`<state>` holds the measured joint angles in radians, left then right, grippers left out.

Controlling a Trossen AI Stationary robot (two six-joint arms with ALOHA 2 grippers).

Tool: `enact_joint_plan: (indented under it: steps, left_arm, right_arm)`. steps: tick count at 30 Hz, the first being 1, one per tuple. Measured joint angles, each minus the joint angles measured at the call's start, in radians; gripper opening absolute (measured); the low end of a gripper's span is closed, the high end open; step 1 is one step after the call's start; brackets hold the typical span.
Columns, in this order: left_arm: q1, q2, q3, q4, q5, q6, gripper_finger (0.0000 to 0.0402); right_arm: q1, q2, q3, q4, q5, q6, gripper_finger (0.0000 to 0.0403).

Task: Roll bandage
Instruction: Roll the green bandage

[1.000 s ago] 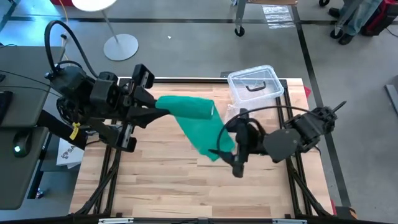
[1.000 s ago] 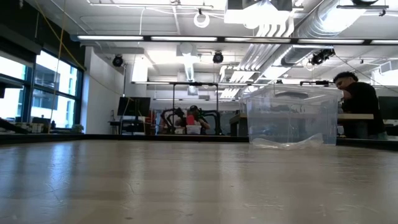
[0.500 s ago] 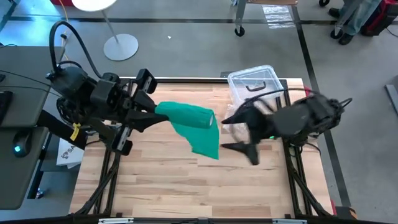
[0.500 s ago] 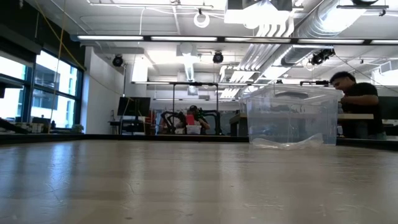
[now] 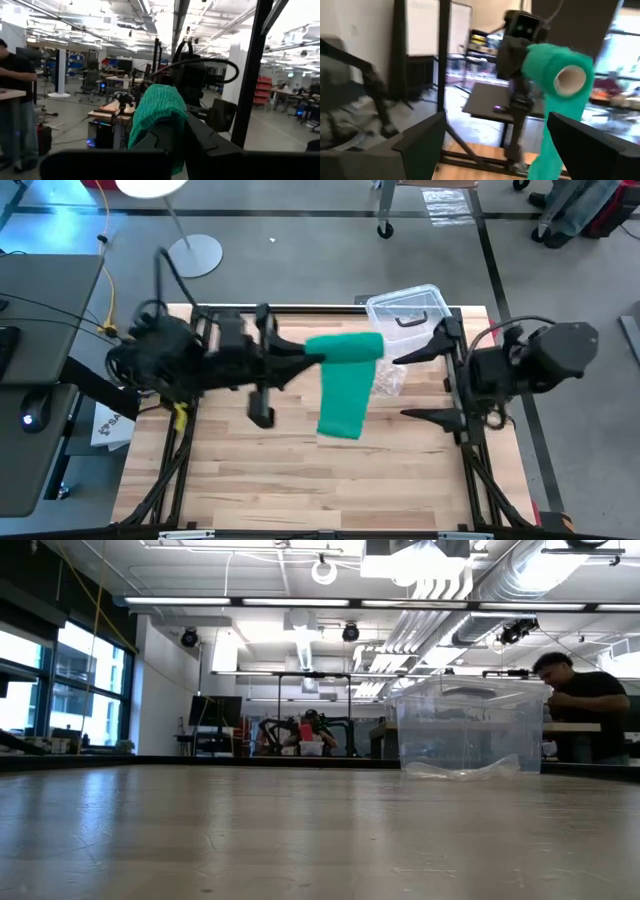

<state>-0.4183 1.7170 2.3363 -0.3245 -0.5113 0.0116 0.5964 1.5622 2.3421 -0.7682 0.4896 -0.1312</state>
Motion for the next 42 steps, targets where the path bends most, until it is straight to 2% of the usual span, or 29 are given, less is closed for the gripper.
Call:
enact_joint_plan:
  steps: [7,12,21,36,42]
  left_arm:
    - [-0.004,0.064,0.000,0.093,-0.027,-0.010,0.0013]
    - [-0.004,0.072,-0.001,0.077,-0.087,-0.021,0.0013]
    - [-0.010,0.072,0.000,0.084,-0.092,-0.050,0.0013]
    - [-0.010,0.072,0.000,0.075,-0.074,-0.053,0.0013]
    - [-0.011,0.072,0.000,0.065,-0.064,-0.062,0.0013]
  right_arm:
    - [0.043,-0.002,0.000,0.003,0.051,-0.038,0.0339]
    - [0.117,0.002,-0.001,-0.015,0.265,-0.116,0.0339]
    - [0.131,0.022,0.000,-0.011,0.373,-0.140,0.0339]
    - [0.089,0.054,0.000,0.070,0.369,-0.257,0.0339]
    - [0.087,0.054,0.000,0.091,0.252,-0.267,0.0339]
